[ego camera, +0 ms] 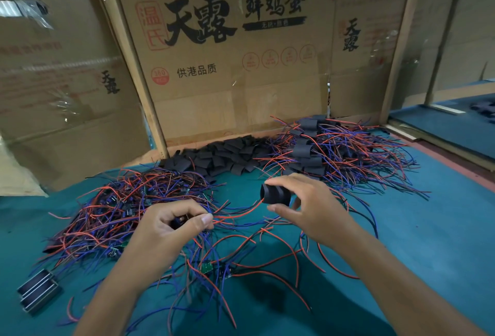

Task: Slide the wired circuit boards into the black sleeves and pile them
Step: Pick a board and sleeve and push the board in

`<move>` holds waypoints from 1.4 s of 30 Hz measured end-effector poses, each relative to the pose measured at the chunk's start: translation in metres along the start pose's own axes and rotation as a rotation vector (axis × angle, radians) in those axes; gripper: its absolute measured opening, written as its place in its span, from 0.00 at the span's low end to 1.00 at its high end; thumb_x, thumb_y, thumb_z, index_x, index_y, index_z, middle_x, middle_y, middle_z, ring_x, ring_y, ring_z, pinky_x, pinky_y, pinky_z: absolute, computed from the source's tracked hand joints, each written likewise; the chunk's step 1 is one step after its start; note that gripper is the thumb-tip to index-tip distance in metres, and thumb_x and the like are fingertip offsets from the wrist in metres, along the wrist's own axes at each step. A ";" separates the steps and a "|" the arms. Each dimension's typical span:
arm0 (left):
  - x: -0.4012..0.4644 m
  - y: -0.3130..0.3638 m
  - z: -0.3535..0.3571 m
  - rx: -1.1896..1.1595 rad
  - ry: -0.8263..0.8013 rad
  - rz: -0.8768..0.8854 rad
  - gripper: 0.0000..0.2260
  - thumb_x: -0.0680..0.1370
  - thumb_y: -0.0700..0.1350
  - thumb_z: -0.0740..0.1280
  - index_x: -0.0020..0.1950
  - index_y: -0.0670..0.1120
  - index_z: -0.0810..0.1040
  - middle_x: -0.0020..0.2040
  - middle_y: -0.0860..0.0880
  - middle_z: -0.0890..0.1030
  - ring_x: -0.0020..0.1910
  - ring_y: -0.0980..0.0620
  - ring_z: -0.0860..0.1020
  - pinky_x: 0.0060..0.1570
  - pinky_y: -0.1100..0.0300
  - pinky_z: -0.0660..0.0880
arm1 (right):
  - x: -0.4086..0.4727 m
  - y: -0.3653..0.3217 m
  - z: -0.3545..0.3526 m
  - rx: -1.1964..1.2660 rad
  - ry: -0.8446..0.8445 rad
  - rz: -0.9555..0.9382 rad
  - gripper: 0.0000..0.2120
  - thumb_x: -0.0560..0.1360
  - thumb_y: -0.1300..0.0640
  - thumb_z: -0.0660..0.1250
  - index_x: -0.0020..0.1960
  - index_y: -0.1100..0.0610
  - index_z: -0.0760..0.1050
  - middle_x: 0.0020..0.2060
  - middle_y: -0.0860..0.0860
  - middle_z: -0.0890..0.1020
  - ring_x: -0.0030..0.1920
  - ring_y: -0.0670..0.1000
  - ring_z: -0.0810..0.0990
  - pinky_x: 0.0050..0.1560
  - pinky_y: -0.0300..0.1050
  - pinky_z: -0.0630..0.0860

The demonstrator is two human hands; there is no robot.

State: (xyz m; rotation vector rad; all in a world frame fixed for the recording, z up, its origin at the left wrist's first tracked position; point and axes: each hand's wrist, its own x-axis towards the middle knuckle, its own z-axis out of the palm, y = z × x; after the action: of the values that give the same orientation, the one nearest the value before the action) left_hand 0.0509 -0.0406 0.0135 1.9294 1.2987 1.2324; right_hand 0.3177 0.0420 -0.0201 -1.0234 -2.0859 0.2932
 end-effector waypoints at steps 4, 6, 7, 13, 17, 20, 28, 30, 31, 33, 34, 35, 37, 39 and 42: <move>-0.001 0.000 -0.002 0.011 -0.020 0.006 0.17 0.71 0.61 0.67 0.41 0.48 0.84 0.35 0.45 0.79 0.31 0.56 0.69 0.35 0.63 0.67 | 0.000 -0.001 -0.001 0.005 -0.028 0.014 0.19 0.74 0.51 0.72 0.64 0.47 0.76 0.53 0.41 0.77 0.48 0.42 0.73 0.54 0.46 0.75; -0.001 -0.001 -0.002 0.017 -0.024 0.004 0.18 0.72 0.62 0.67 0.42 0.47 0.84 0.35 0.44 0.79 0.31 0.55 0.69 0.35 0.62 0.66 | -0.001 -0.003 -0.001 -0.013 -0.046 0.004 0.19 0.74 0.52 0.72 0.64 0.46 0.75 0.54 0.41 0.77 0.50 0.43 0.74 0.55 0.47 0.75; -0.001 -0.001 -0.002 0.020 -0.024 -0.002 0.18 0.72 0.62 0.67 0.43 0.47 0.84 0.35 0.44 0.78 0.31 0.55 0.68 0.34 0.61 0.66 | -0.001 -0.003 -0.002 -0.026 -0.051 -0.009 0.19 0.75 0.53 0.71 0.64 0.46 0.75 0.55 0.41 0.76 0.51 0.43 0.75 0.55 0.47 0.74; 0.000 -0.002 0.002 0.073 -0.030 -0.024 0.15 0.77 0.58 0.70 0.42 0.47 0.83 0.31 0.50 0.74 0.28 0.59 0.66 0.31 0.66 0.63 | -0.003 -0.015 -0.002 -0.105 -0.078 -0.170 0.18 0.75 0.55 0.72 0.63 0.50 0.76 0.57 0.44 0.79 0.57 0.45 0.73 0.60 0.42 0.68; 0.000 -0.001 0.008 0.099 -0.031 -0.039 0.14 0.76 0.55 0.67 0.41 0.45 0.82 0.29 0.54 0.70 0.27 0.59 0.63 0.30 0.66 0.61 | -0.006 -0.027 0.005 -0.148 -0.067 -0.264 0.18 0.74 0.54 0.72 0.63 0.53 0.77 0.54 0.48 0.81 0.55 0.47 0.73 0.58 0.41 0.66; 0.000 0.003 0.020 0.118 -0.059 -0.023 0.04 0.79 0.50 0.69 0.52 0.51 0.79 0.32 0.52 0.72 0.29 0.58 0.66 0.31 0.64 0.63 | -0.011 -0.037 0.018 -0.118 -0.037 -0.285 0.19 0.75 0.53 0.71 0.65 0.52 0.75 0.52 0.48 0.79 0.52 0.51 0.77 0.52 0.48 0.74; 0.002 -0.005 0.034 0.025 -0.043 -0.098 0.17 0.79 0.40 0.67 0.60 0.59 0.69 0.48 0.56 0.80 0.42 0.47 0.78 0.42 0.51 0.74 | -0.011 -0.033 0.031 0.041 -0.045 -0.189 0.18 0.76 0.51 0.68 0.65 0.49 0.72 0.51 0.45 0.74 0.50 0.46 0.74 0.51 0.46 0.73; 0.003 -0.007 0.035 0.040 0.007 -0.072 0.12 0.78 0.40 0.70 0.56 0.55 0.73 0.45 0.55 0.81 0.43 0.51 0.79 0.46 0.51 0.76 | -0.009 -0.031 0.029 0.032 -0.037 -0.170 0.17 0.76 0.51 0.68 0.64 0.50 0.73 0.51 0.46 0.74 0.49 0.46 0.74 0.51 0.46 0.73; 0.003 -0.007 0.034 0.042 0.025 -0.043 0.10 0.78 0.41 0.72 0.54 0.54 0.76 0.44 0.52 0.81 0.42 0.49 0.79 0.46 0.49 0.77 | -0.009 -0.031 0.028 0.027 -0.039 -0.166 0.17 0.76 0.51 0.68 0.64 0.50 0.73 0.51 0.46 0.75 0.49 0.47 0.74 0.51 0.46 0.73; 0.004 -0.005 0.033 0.037 0.049 0.012 0.07 0.76 0.44 0.73 0.52 0.53 0.82 0.46 0.52 0.81 0.43 0.49 0.80 0.46 0.49 0.77 | -0.009 -0.032 0.028 0.023 -0.042 -0.170 0.17 0.76 0.51 0.68 0.64 0.51 0.74 0.51 0.46 0.75 0.49 0.47 0.74 0.51 0.45 0.72; 0.004 -0.004 0.033 0.041 0.061 0.035 0.08 0.75 0.45 0.74 0.52 0.53 0.84 0.48 0.53 0.81 0.44 0.50 0.81 0.46 0.53 0.77 | -0.009 -0.032 0.027 0.019 -0.040 -0.177 0.17 0.76 0.52 0.68 0.63 0.51 0.74 0.51 0.47 0.75 0.49 0.47 0.75 0.50 0.45 0.72; 0.004 -0.004 0.033 0.050 0.077 0.055 0.09 0.74 0.46 0.74 0.53 0.53 0.85 0.48 0.53 0.80 0.44 0.51 0.81 0.45 0.59 0.76 | -0.010 -0.033 0.027 0.012 -0.035 -0.185 0.16 0.76 0.52 0.68 0.63 0.51 0.74 0.51 0.47 0.75 0.49 0.47 0.75 0.50 0.46 0.73; 0.004 -0.003 0.036 0.032 0.112 0.061 0.10 0.72 0.47 0.75 0.53 0.53 0.85 0.46 0.53 0.80 0.42 0.52 0.80 0.44 0.64 0.74 | -0.010 -0.035 0.027 0.006 -0.024 -0.197 0.16 0.77 0.50 0.65 0.63 0.51 0.74 0.50 0.47 0.75 0.48 0.48 0.75 0.48 0.48 0.74; 0.004 -0.004 0.040 -0.064 0.131 0.024 0.11 0.70 0.46 0.76 0.52 0.52 0.83 0.44 0.51 0.80 0.42 0.51 0.80 0.44 0.60 0.75 | -0.010 -0.036 0.026 0.018 -0.019 -0.194 0.16 0.76 0.48 0.63 0.63 0.51 0.74 0.50 0.48 0.76 0.48 0.50 0.76 0.48 0.51 0.74; 0.004 -0.007 0.038 -0.089 0.106 0.012 0.08 0.71 0.43 0.77 0.47 0.51 0.82 0.44 0.48 0.83 0.43 0.50 0.82 0.46 0.59 0.78 | -0.011 -0.036 0.025 0.032 -0.021 -0.182 0.17 0.76 0.48 0.61 0.63 0.51 0.74 0.50 0.48 0.76 0.49 0.51 0.77 0.48 0.53 0.75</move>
State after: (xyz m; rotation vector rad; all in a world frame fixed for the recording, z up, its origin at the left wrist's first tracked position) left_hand 0.0814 -0.0313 -0.0082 1.8343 1.2631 1.3916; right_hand 0.2828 0.0133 -0.0243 -0.8077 -2.1688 0.2449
